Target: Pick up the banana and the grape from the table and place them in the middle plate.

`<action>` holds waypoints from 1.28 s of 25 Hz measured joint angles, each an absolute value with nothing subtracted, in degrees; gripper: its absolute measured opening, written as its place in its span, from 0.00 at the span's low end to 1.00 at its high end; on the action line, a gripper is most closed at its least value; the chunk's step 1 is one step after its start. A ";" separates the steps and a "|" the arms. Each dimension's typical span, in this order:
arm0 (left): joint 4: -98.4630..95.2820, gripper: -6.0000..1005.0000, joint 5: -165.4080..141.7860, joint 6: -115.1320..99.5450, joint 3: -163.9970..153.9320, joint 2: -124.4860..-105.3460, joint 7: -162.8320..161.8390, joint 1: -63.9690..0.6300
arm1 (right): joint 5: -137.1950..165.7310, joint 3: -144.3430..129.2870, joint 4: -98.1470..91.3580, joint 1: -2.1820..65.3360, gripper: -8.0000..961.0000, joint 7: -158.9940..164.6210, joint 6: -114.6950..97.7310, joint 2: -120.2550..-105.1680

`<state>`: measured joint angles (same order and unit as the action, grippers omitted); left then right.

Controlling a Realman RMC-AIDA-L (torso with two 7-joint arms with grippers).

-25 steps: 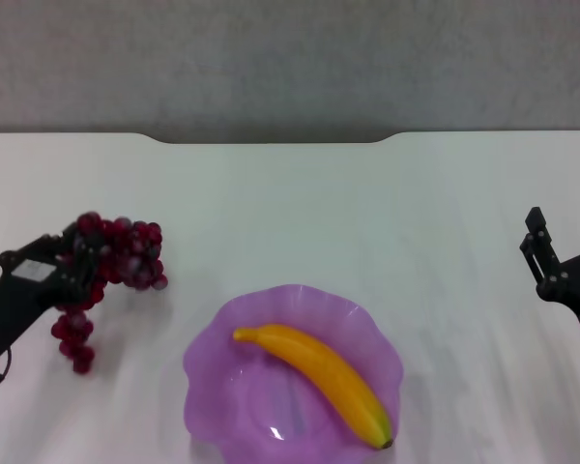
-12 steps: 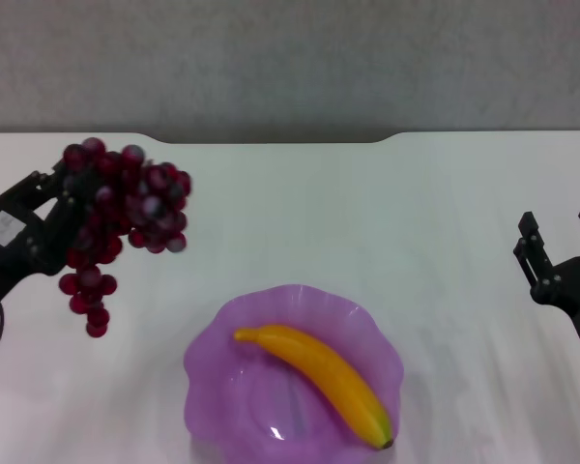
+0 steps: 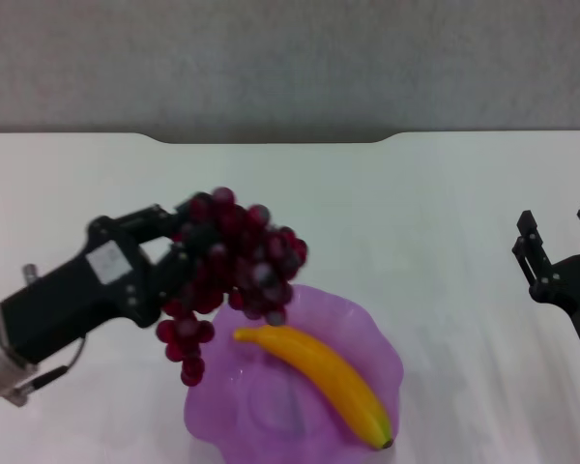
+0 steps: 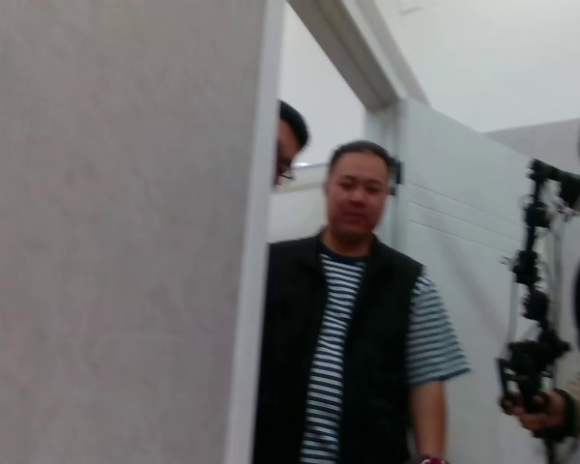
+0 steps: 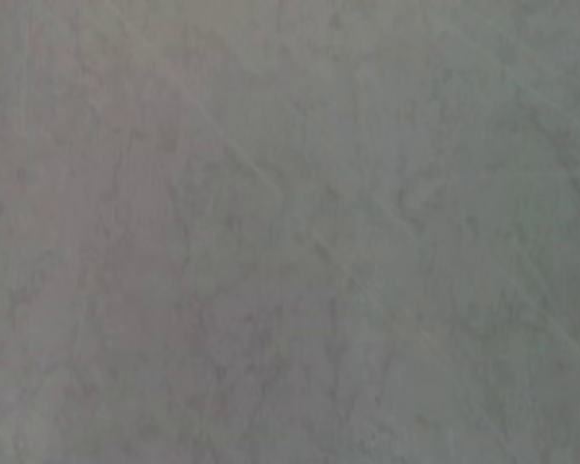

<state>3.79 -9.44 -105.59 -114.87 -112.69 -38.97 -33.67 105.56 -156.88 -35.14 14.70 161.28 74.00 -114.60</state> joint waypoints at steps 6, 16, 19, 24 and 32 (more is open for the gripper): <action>3.85 0.25 -14.91 -102.41 -114.88 -115.31 -37.17 -36.87 | 105.56 -156.88 -35.14 15.35 0.64 161.28 73.51 -114.61; 3.19 0.25 -18.04 -92.13 -114.96 -116.16 -34.37 -37.92 | 105.60 -156.96 -35.16 15.91 0.63 161.28 73.38 -114.67; 3.18 0.25 -18.58 -88.20 -114.96 -116.25 -33.53 -37.93 | 105.57 -156.97 -35.16 15.91 0.63 161.28 73.38 -114.68; 3.16 0.24 -20.35 -83.27 -115.33 -116.32 -33.18 -37.96 | 105.56 -156.97 -35.16 15.91 0.63 161.28 73.38 -114.69; 3.02 0.27 -25.33 -76.96 -115.40 -116.40 -32.72 -38.01 | 105.55 -156.97 -35.16 16.00 0.63 161.28 73.38 -114.69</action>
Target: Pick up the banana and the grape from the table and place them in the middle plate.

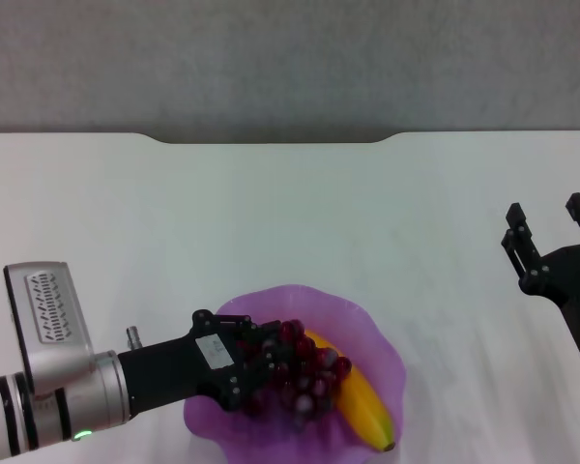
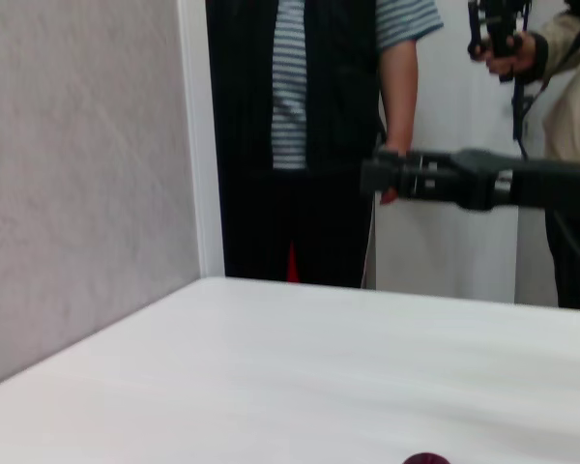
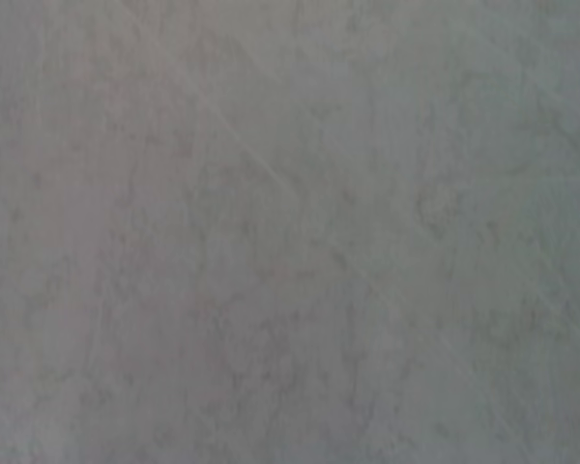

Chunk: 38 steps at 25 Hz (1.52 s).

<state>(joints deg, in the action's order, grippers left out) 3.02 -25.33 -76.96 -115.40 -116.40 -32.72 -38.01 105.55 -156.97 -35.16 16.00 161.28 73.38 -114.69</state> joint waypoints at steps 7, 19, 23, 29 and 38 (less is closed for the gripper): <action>2.50 0.31 -25.49 -76.11 -115.40 -116.46 -32.93 -38.00 | 105.55 -156.97 -35.15 16.00 0.63 161.28 73.38 -114.69; 2.45 0.54 -24.96 -76.58 -114.73 -116.33 -35.00 -37.44 | 105.55 -156.97 -35.16 15.69 0.62 161.28 73.38 -114.69; 2.33 0.68 -24.86 -78.00 -114.70 -116.13 -36.10 -37.42 | 105.55 -156.97 -35.15 15.56 0.62 161.28 73.39 -114.69; 2.74 0.84 -24.79 -83.37 -114.69 -115.00 -36.66 -37.18 | 105.55 -156.97 -35.15 15.55 0.62 161.28 73.39 -114.69; 2.61 0.88 -19.42 -89.79 -112.42 -114.17 -35.28 -36.06 | 105.55 -156.97 -35.15 15.66 0.62 161.28 73.39 -114.69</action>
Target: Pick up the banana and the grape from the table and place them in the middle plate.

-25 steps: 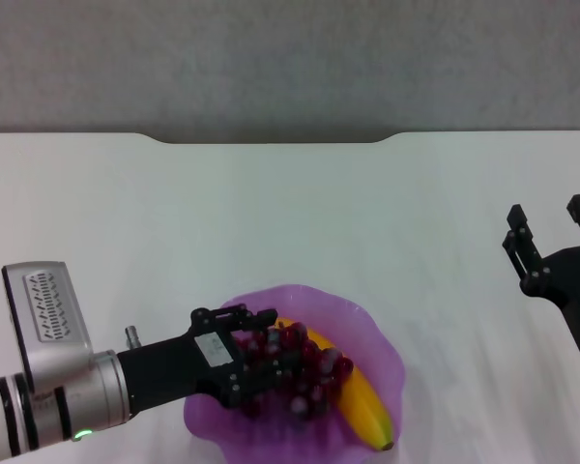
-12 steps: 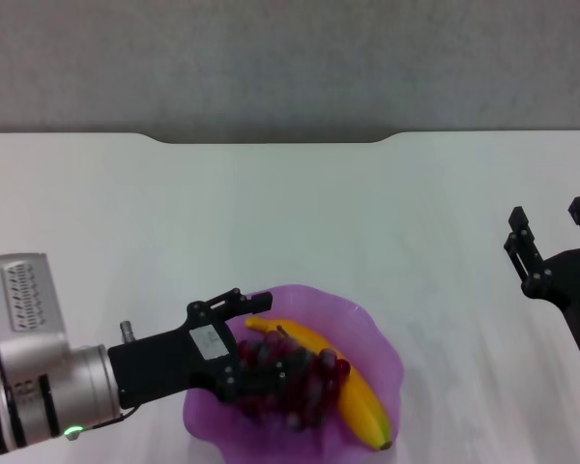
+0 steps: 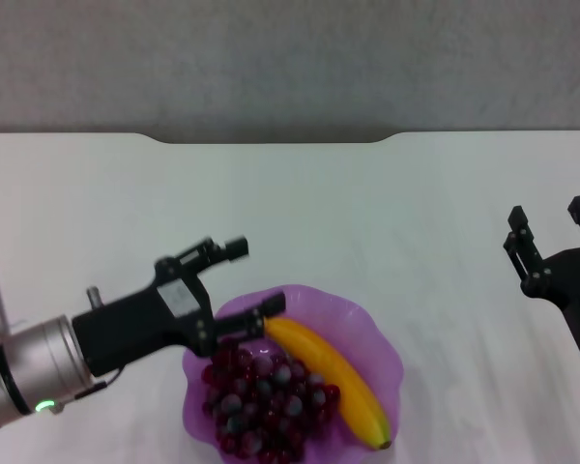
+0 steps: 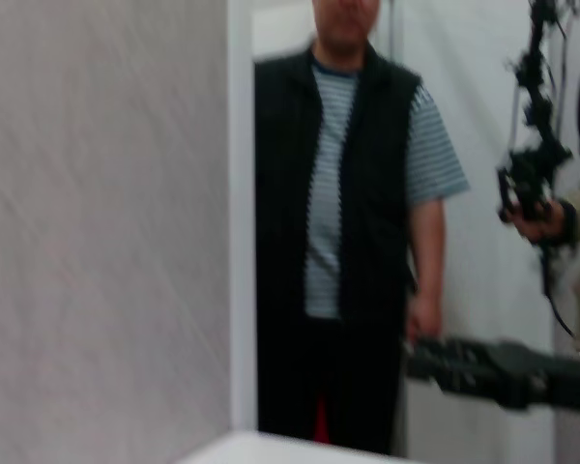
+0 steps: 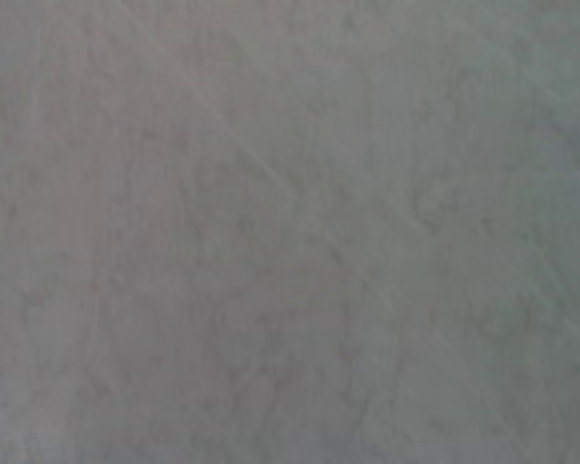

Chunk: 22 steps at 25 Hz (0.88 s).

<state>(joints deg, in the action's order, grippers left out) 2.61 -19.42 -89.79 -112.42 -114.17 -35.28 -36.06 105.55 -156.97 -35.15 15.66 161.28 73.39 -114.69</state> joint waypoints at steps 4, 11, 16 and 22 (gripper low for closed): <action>2.77 0.88 -14.35 -92.93 -112.41 -114.10 -32.35 -35.60 | 105.55 -156.97 -35.15 15.83 0.62 161.28 73.39 -114.69; 2.83 0.88 -6.61 -96.49 -112.41 -114.03 -27.03 -33.86 | 105.55 -156.97 -35.15 15.90 0.61 161.28 73.33 -114.69; 2.78 0.88 2.99 -98.80 -112.42 -114.74 -21.91 -31.69 | 105.55 -156.97 -35.15 16.02 0.61 161.28 73.01 -114.69; 2.90 0.87 13.06 -98.35 -111.68 -116.12 -18.31 -29.59 | 105.55 -156.97 -35.02 16.35 0.61 161.28 72.58 -114.69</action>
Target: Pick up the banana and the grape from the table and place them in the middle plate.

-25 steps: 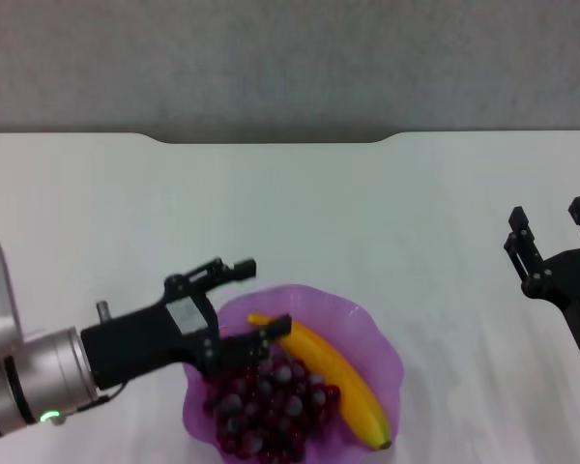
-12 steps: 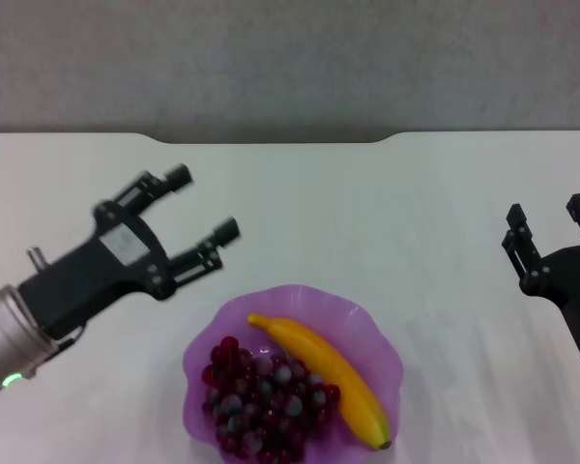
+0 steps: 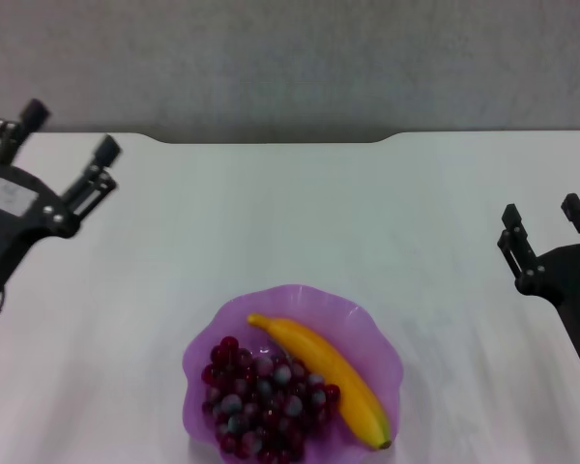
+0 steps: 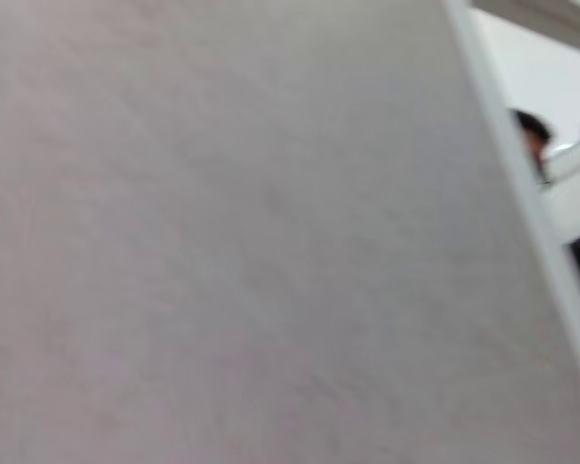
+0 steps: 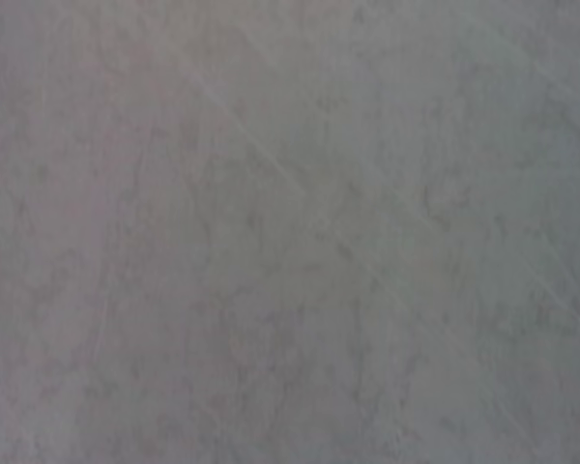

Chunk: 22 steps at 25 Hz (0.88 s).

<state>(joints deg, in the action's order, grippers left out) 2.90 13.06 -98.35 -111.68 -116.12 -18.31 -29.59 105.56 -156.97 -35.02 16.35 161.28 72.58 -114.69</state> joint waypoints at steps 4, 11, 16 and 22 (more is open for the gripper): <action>2.93 0.87 17.59 -97.38 -111.17 -116.40 -16.96 -28.45 | 105.56 -156.97 -34.80 16.63 0.61 161.28 72.49 -114.70; 2.93 0.85 22.73 -93.44 -107.26 -116.78 -16.87 -27.05 | 105.56 -156.97 -34.52 16.80 0.61 161.28 71.75 -114.86; 2.96 0.79 23.86 -89.20 -103.35 -116.90 -16.57 -26.56 | 105.56 -156.97 -34.53 16.88 0.61 161.28 71.71 -114.87; 2.99 0.67 24.00 -79.95 -100.22 -116.77 -15.55 -26.50 | 105.32 -156.69 -34.30 16.88 0.60 161.28 71.71 -114.87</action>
